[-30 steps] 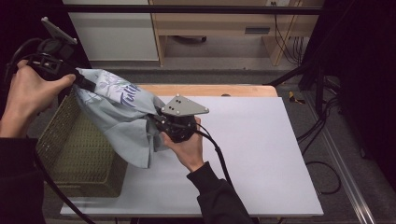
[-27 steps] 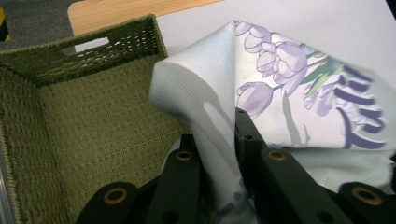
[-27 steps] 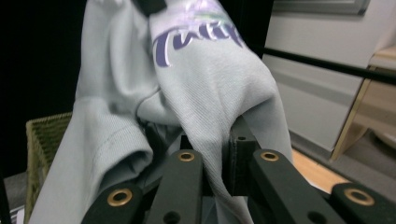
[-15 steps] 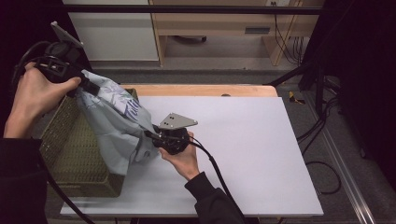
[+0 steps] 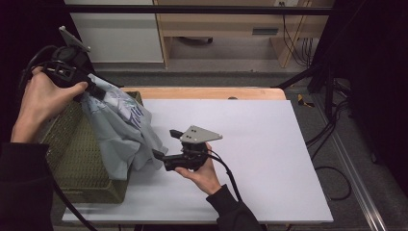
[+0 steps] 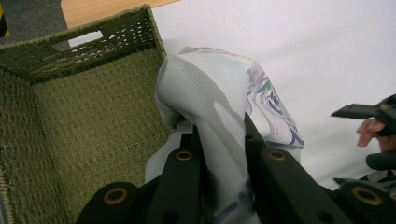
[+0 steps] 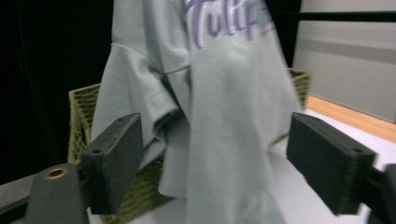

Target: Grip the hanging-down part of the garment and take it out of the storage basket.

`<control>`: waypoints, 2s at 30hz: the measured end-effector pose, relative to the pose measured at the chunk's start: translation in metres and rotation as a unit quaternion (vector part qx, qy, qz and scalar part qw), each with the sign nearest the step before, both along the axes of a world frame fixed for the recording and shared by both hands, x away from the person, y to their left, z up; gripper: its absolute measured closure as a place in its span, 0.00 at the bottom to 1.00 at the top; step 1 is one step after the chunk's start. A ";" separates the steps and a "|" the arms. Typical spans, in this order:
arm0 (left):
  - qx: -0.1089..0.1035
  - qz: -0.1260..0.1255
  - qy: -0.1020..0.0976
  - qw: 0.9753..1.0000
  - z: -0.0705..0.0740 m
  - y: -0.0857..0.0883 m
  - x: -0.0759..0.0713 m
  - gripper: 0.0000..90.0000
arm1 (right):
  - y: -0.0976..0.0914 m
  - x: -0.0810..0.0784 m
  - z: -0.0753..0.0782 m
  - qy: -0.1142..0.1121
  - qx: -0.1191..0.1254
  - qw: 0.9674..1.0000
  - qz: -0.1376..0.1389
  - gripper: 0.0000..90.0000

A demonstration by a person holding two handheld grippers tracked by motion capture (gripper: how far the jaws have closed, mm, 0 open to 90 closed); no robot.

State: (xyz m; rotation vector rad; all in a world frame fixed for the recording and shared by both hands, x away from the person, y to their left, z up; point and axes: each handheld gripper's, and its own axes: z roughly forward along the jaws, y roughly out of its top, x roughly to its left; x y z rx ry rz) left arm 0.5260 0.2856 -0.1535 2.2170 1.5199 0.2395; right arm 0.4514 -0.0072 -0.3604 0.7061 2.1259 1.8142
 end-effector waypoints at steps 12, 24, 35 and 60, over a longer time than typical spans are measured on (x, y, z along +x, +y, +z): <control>0.003 0.000 0.006 1.000 -0.002 0.000 0.001 0.91 | -0.075 -0.008 -0.013 -0.004 -0.003 0.995 -0.100 0.08; 0.009 0.006 0.013 1.000 -0.005 0.000 0.004 0.91 | -0.140 -0.027 -0.033 -0.010 -0.014 0.988 -0.155 0.05; 0.012 0.006 0.015 1.000 -0.006 -0.001 0.006 0.91 | -0.173 -0.043 -0.039 -0.027 -0.001 0.981 -0.192 0.03; 0.012 -0.001 0.017 1.000 -0.009 -0.005 0.007 0.91 | -0.198 -0.064 -0.055 -0.028 -0.005 0.970 -0.240 0.00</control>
